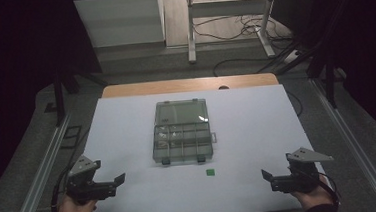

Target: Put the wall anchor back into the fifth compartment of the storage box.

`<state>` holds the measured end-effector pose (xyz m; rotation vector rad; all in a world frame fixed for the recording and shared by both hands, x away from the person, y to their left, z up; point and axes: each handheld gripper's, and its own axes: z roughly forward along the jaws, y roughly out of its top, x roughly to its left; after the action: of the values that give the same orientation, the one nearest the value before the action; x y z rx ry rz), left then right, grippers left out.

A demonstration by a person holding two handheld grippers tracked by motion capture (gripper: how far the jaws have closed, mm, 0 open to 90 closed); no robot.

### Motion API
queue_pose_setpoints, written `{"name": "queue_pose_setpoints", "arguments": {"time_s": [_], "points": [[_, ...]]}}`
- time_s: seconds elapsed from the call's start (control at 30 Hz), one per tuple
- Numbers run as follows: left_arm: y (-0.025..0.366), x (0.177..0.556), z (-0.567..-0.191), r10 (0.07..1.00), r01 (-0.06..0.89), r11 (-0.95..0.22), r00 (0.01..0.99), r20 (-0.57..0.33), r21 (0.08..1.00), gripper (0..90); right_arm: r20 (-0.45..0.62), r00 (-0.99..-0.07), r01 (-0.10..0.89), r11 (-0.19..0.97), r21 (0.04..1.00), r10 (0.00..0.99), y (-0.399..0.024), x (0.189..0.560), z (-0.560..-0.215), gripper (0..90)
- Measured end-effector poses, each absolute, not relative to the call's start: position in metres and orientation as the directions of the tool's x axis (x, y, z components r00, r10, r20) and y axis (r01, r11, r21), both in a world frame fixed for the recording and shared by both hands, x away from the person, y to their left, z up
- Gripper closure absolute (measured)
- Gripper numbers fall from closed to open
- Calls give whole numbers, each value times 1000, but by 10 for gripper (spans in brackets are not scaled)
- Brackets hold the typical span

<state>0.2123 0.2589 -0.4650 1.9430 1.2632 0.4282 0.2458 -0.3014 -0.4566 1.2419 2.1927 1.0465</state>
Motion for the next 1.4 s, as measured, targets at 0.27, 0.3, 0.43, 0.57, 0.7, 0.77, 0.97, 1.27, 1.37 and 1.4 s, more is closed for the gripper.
{"name": "queue_pose_setpoints", "arguments": {"time_s": [0.27,0.3,0.43,0.57,0.7,0.77,0.97,1.27,1.37,1.4], "points": [[259,214,-466,877,627,-213,461,-136,750,15,11,-538,551,342,762,843,-299,247,-457,0],[259,214,-466,874,622,-219,468,-132,752,15,9,-537,551,343,761,843,-299,247,-457,0],[256,214,-466,864,589,-260,496,-88,765,15,12,-537,556,343,757,844,-299,247,-457,0],[257,215,-466,868,591,-246,487,-97,768,13,10,-536,556,345,756,844,-299,247,-458,0],[261,215,-467,876,599,-218,468,-116,770,6,5,-538,562,354,748,843,-298,248,-458,0],[261,215,-467,873,598,-214,471,-123,772,9,-2,-540,562,362,744,842,-297,248,-459,0],[259,215,-467,865,592,-233,489,-114,771,15,0,-553,562,373,738,833,-292,249,-459,0],[259,216,-467,860,590,-227,495,-126,775,17,30,-591,561,383,734,806,-279,256,-458,0],[259,216,-467,861,593,-224,492,-127,773,17,27,-599,558,393,731,800,-275,258,-457,0],[259,216,-467,861,593,-224,492,-127,773,17,27,-599,558,393,731,800,-275,258,-457,0]]}}
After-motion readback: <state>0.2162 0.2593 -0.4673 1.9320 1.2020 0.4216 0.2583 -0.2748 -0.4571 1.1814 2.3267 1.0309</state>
